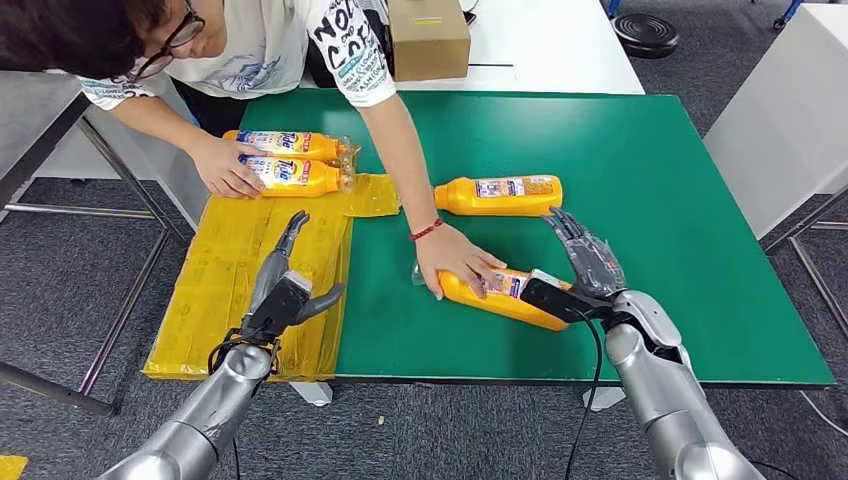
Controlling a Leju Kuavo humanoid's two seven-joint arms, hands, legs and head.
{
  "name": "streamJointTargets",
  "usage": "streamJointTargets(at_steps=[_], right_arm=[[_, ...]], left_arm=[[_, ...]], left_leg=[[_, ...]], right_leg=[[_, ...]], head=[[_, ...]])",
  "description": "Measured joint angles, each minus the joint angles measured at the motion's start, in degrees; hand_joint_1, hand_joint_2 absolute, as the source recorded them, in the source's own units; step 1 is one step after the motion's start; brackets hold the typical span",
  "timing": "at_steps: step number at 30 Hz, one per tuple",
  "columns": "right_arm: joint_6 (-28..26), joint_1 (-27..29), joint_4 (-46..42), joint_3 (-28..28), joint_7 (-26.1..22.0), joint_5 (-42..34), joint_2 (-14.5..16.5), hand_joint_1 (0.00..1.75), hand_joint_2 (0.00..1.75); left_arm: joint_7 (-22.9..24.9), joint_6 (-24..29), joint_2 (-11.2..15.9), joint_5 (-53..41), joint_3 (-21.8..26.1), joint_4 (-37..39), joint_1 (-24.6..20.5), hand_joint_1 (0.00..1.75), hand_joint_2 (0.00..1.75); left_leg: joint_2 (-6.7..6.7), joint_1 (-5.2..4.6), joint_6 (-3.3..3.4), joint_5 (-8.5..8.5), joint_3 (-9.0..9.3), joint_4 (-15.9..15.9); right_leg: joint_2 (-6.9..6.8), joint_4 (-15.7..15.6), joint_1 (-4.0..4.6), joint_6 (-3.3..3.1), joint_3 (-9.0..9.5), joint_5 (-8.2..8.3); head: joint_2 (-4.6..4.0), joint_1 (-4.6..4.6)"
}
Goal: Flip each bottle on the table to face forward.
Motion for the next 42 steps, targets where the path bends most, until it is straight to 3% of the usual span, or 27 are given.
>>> streamJointTargets(at_steps=[28,42], right_arm=[[-0.60,1.92,-0.63,0.27,-0.45,-1.18,0.73,0.00,1.75],[1.96,2.52,-5.24,-0.28,-1.53,-3.13,0.40,0.00,1.75]], left_arm=[[0.71,0.76,-0.68,0.61,1.11,-1.19,2.24,0.00,1.75],[1.43,0.39,-0.68,0.55,1.20,-1.96,3.46,0.00,1.75]], left_leg=[[0.00,-0.01,0.00,0.00,0.00,0.00],[-0.01,-0.01,0.00,0.00,-0.01,0.00]], right_leg=[[0.00,0.00,-0.01,0.00,0.01,0.00],[0.00,0.00,-0.02,0.00,0.01,0.01]], head=[[0.00,0.00],[0.00,-0.01]])
